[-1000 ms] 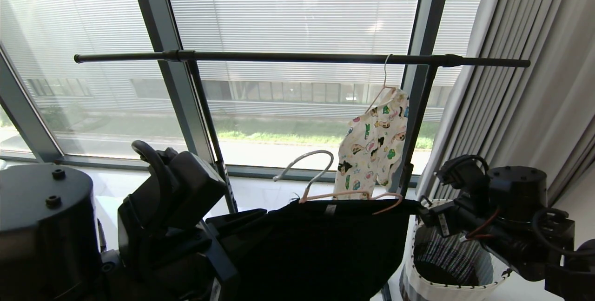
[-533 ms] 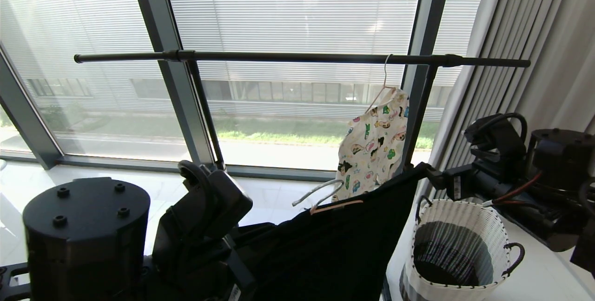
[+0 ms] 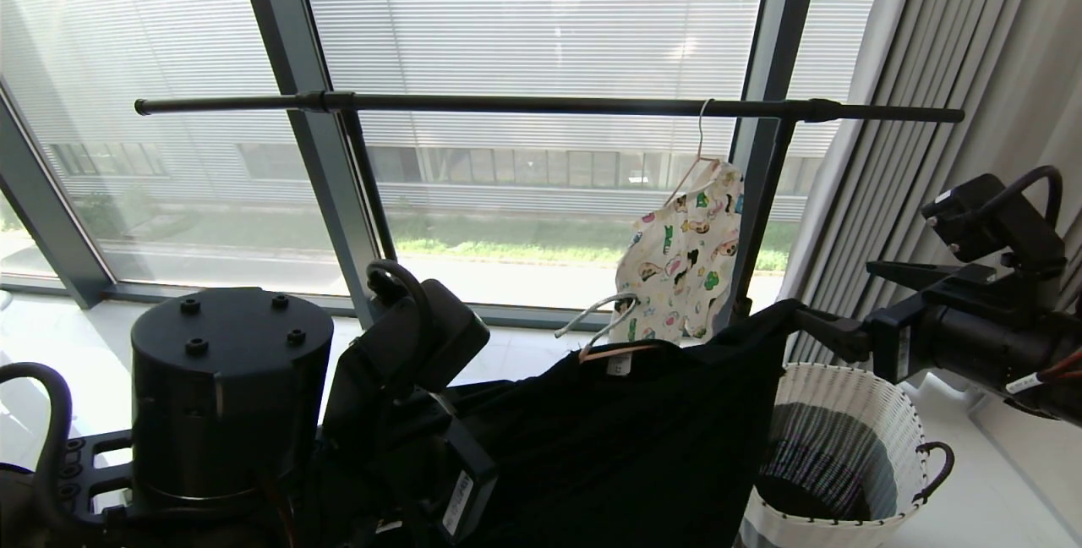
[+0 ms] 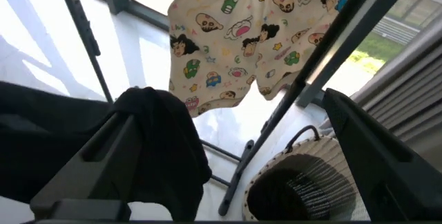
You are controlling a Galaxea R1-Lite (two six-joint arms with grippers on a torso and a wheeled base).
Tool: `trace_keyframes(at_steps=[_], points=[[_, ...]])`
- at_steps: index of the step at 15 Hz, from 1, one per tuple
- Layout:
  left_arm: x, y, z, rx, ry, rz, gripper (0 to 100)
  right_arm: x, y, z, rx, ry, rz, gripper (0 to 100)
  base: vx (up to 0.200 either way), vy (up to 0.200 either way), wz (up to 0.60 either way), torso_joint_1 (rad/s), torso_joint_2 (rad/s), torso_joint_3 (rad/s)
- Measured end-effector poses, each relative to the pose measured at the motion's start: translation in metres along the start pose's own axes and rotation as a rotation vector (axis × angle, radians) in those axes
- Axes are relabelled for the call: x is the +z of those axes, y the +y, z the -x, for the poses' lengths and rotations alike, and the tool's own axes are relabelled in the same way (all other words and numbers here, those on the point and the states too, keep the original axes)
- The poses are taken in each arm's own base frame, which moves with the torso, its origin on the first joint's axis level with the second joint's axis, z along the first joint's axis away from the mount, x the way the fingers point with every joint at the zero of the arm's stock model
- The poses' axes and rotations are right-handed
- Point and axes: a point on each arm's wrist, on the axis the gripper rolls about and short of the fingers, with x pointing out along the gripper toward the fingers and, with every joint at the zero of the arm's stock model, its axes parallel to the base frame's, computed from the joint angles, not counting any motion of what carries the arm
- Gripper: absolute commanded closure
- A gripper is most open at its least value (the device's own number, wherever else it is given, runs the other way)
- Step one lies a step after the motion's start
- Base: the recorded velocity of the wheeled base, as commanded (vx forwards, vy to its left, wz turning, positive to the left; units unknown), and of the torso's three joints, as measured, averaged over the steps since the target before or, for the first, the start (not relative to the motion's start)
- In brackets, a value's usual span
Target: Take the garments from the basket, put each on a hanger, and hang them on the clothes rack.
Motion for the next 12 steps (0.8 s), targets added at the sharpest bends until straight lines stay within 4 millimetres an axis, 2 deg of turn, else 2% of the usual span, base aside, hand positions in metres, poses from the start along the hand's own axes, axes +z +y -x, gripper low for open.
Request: trace_keyframes(at_steps=[8, 12], points=[[0.007, 0.001, -0.001, -0.001, -0.027, 0.017, 100, 0.002, 0.001, 0.020, 0.080, 0.022, 0.052, 0, 0.000, 0.000, 0.00, 0.000, 0.00, 0.000], [0.010, -0.003, 0.000, -0.022, -0.043, 0.022, 100, -0.001, 0.003, 0.026, 0.178, 0.040, 0.182, 0, 0.000, 0.000, 0.00, 0.000, 0.00, 0.000]])
